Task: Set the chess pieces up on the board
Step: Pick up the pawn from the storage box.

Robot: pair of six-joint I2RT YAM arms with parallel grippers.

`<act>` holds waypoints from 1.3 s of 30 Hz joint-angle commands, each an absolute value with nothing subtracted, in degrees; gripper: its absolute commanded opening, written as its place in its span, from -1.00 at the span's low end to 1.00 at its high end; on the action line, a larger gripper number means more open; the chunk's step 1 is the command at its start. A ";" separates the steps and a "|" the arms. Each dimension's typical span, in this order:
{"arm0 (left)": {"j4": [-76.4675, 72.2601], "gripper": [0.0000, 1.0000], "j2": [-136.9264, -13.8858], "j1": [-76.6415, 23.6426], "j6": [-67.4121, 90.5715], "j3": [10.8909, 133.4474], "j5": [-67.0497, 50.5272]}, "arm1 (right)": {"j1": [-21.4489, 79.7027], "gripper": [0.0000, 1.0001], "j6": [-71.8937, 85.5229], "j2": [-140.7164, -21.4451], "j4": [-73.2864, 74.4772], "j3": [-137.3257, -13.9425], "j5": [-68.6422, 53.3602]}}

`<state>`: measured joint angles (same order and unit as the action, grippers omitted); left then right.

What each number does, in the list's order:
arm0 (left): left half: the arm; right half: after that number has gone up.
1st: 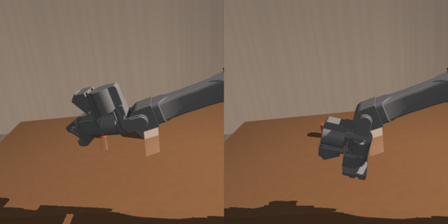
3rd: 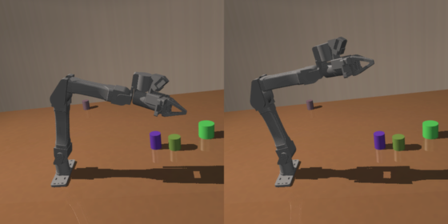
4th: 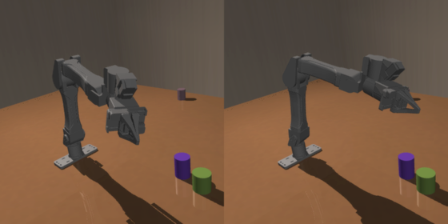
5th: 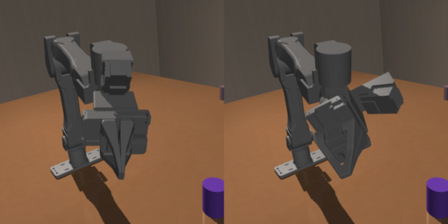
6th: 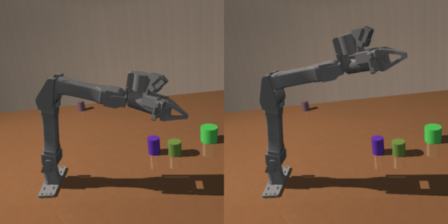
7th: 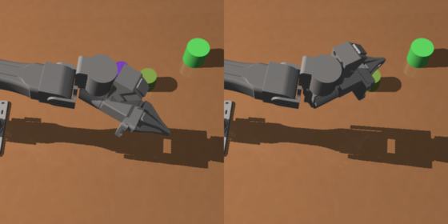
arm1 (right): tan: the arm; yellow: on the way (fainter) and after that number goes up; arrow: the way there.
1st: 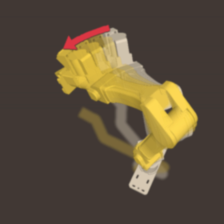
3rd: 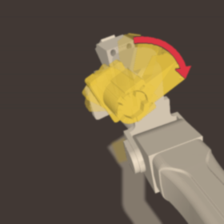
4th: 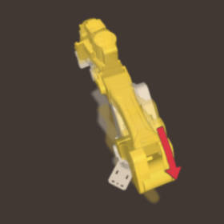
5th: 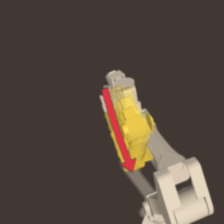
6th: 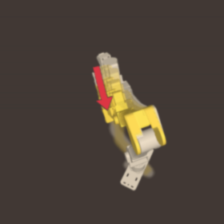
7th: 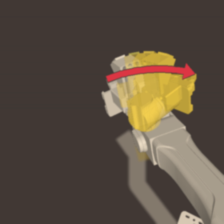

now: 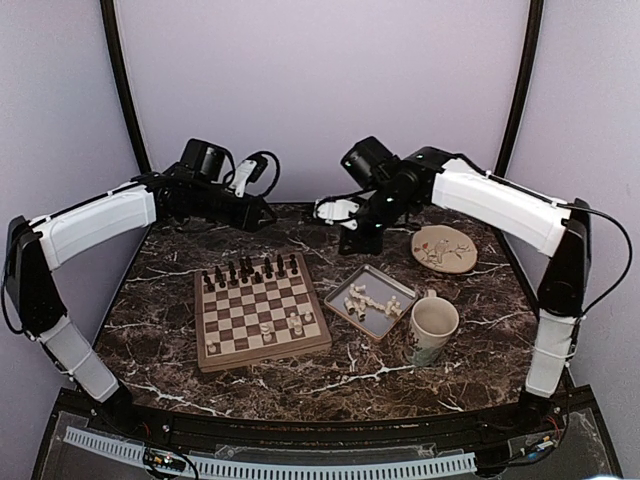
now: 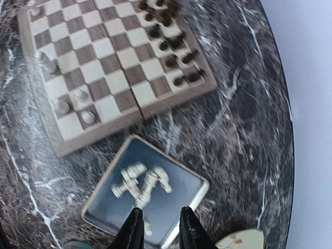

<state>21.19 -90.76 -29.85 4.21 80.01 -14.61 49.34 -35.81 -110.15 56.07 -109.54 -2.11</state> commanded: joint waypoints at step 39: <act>39.01 -0.23 -137.87 -54.49 -3.74 121.48 -2.91 | 24.52 -0.54 -26.11 -105.38 39.43 -78.49 -17.49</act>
